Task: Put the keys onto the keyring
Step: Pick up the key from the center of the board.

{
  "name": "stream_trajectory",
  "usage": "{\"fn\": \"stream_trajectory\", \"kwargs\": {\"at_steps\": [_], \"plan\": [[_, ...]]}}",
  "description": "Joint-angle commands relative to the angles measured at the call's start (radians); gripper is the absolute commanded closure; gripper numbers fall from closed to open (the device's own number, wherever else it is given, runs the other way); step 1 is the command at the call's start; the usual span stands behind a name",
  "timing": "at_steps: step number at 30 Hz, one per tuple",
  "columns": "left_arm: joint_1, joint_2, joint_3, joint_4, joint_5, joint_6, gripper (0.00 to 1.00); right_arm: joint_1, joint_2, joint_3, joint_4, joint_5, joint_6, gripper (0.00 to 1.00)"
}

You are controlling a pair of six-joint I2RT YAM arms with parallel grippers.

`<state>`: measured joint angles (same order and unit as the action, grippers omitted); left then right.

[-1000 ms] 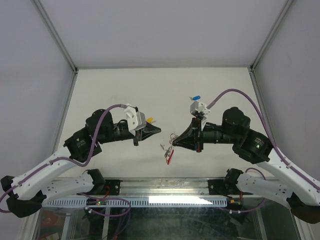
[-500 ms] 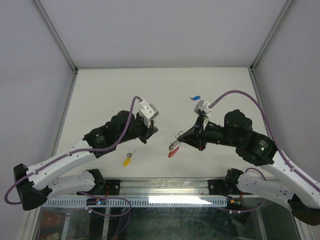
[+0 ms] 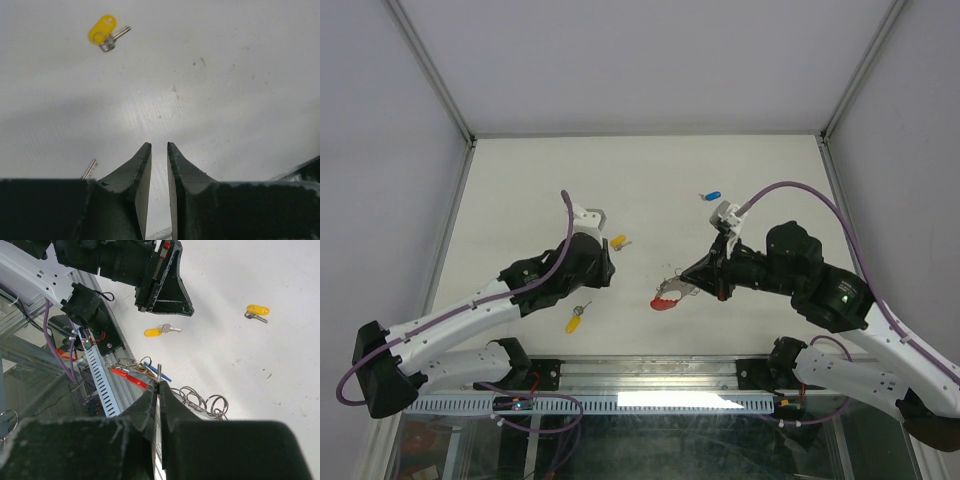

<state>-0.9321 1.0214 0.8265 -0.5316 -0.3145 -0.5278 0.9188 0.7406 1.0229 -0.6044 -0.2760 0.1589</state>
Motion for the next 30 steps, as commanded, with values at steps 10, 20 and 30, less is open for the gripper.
{"fn": "stream_trajectory", "kwargs": {"at_steps": [10,20,30], "plan": [[0.007,-0.301,-0.309,-0.271,-0.222,-0.963,0.77,0.003,-0.036,-0.033,0.053,0.014,-0.014,1.00],[0.007,-0.147,-0.259,-0.451,-0.224,-1.127,0.63,0.003,-0.032,-0.063,0.094,-0.002,-0.010,1.00],[0.007,-0.147,-0.329,-0.368,-0.198,-1.176,0.64,0.002,-0.022,-0.067,0.104,-0.010,-0.004,1.00]]}}
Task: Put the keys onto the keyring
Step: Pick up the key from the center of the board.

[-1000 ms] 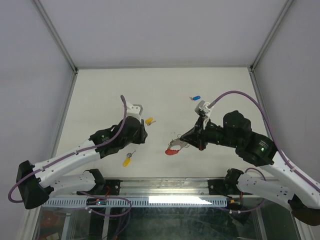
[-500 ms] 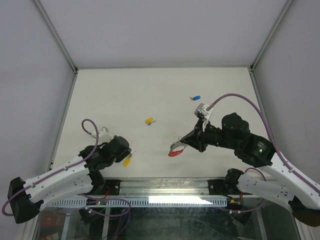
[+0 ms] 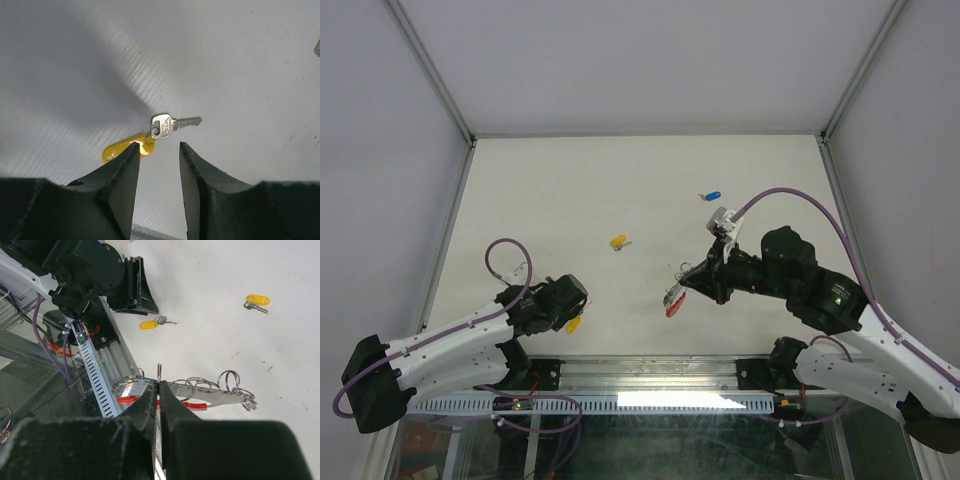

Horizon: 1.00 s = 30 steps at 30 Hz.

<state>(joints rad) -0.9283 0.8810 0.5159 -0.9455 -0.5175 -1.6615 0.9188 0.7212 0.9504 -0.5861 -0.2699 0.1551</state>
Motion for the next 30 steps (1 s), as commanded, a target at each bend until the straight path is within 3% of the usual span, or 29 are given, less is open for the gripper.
{"fn": "stream_trajectory", "kwargs": {"at_steps": [1,11,30], "plan": [[0.003,0.000,-0.022,0.053,0.009,-0.043,0.64,0.003,-0.001,0.005,0.088,-0.018,0.000,1.00],[0.003,0.053,-0.058,0.134,0.039,-0.011,0.65,0.003,-0.006,0.002,0.090,-0.024,0.010,1.00],[0.003,0.074,-0.089,0.173,0.041,-0.014,0.82,0.003,-0.009,-0.005,0.090,-0.028,0.018,1.00]]}}
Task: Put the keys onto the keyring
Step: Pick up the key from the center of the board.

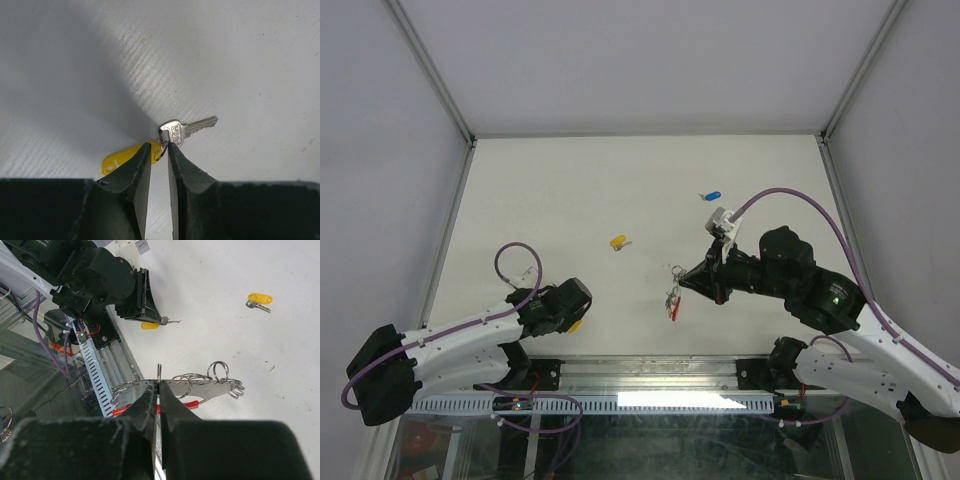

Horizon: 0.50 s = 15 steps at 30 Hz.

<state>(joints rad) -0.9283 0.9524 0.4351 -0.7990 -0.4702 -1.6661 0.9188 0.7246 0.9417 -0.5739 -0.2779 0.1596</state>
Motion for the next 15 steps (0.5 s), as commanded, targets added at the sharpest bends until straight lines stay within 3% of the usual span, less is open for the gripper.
{"fn": "stream_trajectory", "kwargs": {"at_steps": [1,15], "plan": [[0.003,0.003,-0.009,0.026,-0.007,-0.010,0.83,0.003,-0.013,0.003,0.078,-0.019,0.014,1.00],[0.003,-0.009,-0.014,0.026,-0.024,0.004,0.95,0.003,-0.013,0.000,0.076,-0.020,0.013,1.00]]}}
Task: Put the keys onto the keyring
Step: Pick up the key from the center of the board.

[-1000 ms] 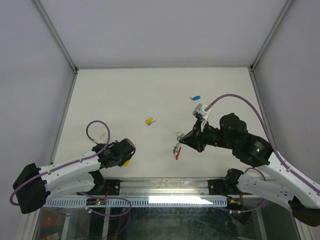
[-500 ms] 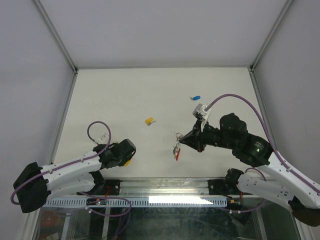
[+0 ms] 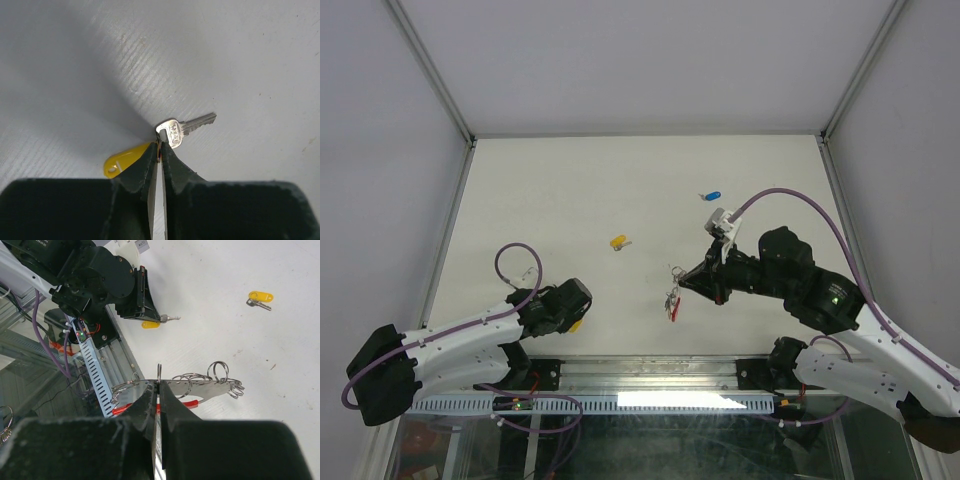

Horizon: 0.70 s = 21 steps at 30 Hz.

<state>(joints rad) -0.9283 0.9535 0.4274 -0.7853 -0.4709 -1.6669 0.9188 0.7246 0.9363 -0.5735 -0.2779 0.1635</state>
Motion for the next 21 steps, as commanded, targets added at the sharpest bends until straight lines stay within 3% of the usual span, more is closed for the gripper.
{"fn": "stream_trajectory", "kwargs": {"at_steps": [1,10,21], "plan": [[0.003,-0.012,-0.005,0.012,-0.028,0.012,0.97,0.003,-0.013,0.005,0.075,-0.019,0.009,1.00],[0.003,-0.061,0.028,0.057,-0.065,0.157,1.00,0.003,-0.021,0.010,0.066,-0.016,0.003,1.00],[0.003,-0.049,0.290,0.189,0.018,0.759,1.00,0.002,0.016,0.039,0.055,-0.064,-0.017,1.00]]}}
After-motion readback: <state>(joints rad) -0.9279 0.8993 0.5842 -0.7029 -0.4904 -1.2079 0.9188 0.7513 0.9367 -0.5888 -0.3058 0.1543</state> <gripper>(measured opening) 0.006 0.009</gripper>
